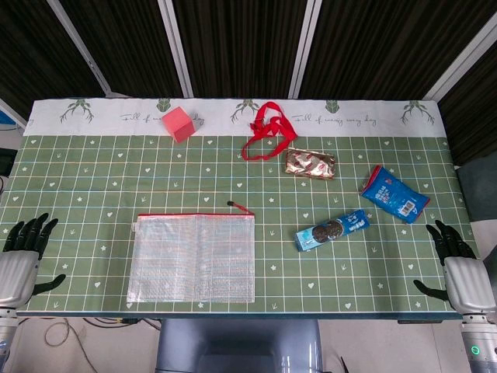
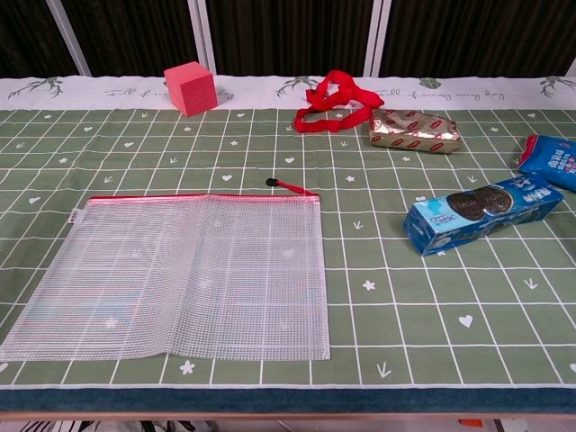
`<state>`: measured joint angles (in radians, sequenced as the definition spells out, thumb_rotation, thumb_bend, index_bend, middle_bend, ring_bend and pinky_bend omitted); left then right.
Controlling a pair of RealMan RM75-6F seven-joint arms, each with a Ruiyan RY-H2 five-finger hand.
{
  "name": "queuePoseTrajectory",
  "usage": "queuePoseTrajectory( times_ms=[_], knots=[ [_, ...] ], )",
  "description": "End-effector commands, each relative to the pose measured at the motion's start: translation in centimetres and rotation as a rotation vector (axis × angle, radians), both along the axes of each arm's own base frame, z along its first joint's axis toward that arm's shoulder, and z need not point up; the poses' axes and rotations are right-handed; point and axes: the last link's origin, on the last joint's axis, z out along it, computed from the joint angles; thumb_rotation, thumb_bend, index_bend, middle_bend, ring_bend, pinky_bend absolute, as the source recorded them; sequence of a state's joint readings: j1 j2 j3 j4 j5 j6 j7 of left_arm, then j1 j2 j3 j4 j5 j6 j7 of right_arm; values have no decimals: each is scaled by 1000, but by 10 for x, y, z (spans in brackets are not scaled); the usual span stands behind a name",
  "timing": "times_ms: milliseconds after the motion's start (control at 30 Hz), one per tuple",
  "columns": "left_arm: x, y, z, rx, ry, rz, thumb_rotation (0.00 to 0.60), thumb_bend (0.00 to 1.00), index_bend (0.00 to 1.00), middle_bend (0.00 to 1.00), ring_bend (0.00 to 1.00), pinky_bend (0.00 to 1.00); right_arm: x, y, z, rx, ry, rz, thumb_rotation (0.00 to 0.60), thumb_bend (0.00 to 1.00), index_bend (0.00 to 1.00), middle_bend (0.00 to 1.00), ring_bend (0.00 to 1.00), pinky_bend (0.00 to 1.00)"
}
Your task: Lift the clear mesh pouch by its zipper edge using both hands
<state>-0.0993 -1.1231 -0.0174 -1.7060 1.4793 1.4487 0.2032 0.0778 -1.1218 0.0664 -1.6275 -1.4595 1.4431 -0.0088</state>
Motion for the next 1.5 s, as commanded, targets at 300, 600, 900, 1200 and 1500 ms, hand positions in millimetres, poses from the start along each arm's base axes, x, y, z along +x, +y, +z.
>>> queuePoseTrajectory(
  times_ms=[300, 600, 900, 1200, 1500],
  knots=[
    [0, 0, 0, -1, 3, -2, 600, 68, 0, 0, 0, 0, 0, 0, 0, 1, -3, 0, 600, 113, 0, 0, 0, 199],
    [2, 1, -3, -12, 15, -14, 600, 69, 0, 0, 0, 0, 1, -1, -2, -3, -7, -4, 600, 113, 0, 0, 0, 199],
    [56, 54, -13, -45, 27, -135, 600, 71, 4, 0, 0, 0, -1, -4, -4, -8, -13, -17, 600, 114, 0, 0, 0, 199],
    [142, 139, -57, -118, -1, -232, 600, 146, 205, 5, 0, 0, -1, -6, -6, -14, -19, -37, 600, 114, 0, 0, 0, 199],
    [203, 190, -129, -220, 15, -224, 600, 191, 305, 35, 0, 0, -2, -7, -6, -16, -43, -64, 600, 114, 0, 0, 0, 199]
  ],
)
